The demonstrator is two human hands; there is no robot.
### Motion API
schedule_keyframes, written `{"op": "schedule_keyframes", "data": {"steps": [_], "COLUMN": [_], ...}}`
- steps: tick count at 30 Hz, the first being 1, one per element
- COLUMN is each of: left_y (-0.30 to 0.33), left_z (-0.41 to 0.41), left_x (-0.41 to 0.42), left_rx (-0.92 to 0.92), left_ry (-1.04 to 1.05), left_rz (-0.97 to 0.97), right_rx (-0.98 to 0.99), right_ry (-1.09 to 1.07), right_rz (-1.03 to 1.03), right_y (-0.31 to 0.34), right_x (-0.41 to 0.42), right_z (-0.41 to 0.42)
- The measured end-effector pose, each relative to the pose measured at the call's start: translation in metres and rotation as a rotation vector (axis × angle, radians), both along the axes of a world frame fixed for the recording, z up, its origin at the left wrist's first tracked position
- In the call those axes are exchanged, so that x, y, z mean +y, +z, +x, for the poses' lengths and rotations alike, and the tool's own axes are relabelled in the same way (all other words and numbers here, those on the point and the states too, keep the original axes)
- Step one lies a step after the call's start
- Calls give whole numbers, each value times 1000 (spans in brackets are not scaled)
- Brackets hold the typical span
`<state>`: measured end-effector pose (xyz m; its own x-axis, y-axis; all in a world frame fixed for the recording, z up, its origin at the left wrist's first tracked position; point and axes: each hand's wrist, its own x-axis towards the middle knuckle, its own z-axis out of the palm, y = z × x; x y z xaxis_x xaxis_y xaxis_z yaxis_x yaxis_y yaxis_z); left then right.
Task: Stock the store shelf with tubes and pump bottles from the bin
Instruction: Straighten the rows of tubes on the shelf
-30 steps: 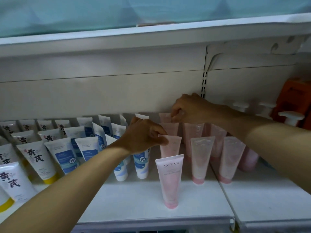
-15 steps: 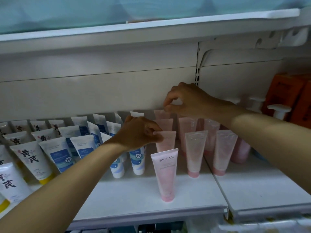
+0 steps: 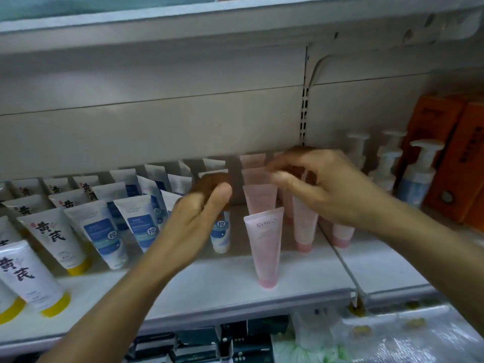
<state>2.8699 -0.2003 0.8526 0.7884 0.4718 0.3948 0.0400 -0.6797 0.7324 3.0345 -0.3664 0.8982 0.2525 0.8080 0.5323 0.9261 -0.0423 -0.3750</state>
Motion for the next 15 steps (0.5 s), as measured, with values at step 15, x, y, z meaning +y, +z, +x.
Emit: {"op": "schedule_keyframes", "data": {"steps": [15], "left_y": [-92], "left_z": [-3], "left_x": [-35], "left_rx": [228], "left_ry": [3], "left_rz": [-199], "right_rx": [236], "right_ry": [-104], "right_rz": [-270], "right_y": [-119], "right_x": [-19], "right_z": [-17]}}
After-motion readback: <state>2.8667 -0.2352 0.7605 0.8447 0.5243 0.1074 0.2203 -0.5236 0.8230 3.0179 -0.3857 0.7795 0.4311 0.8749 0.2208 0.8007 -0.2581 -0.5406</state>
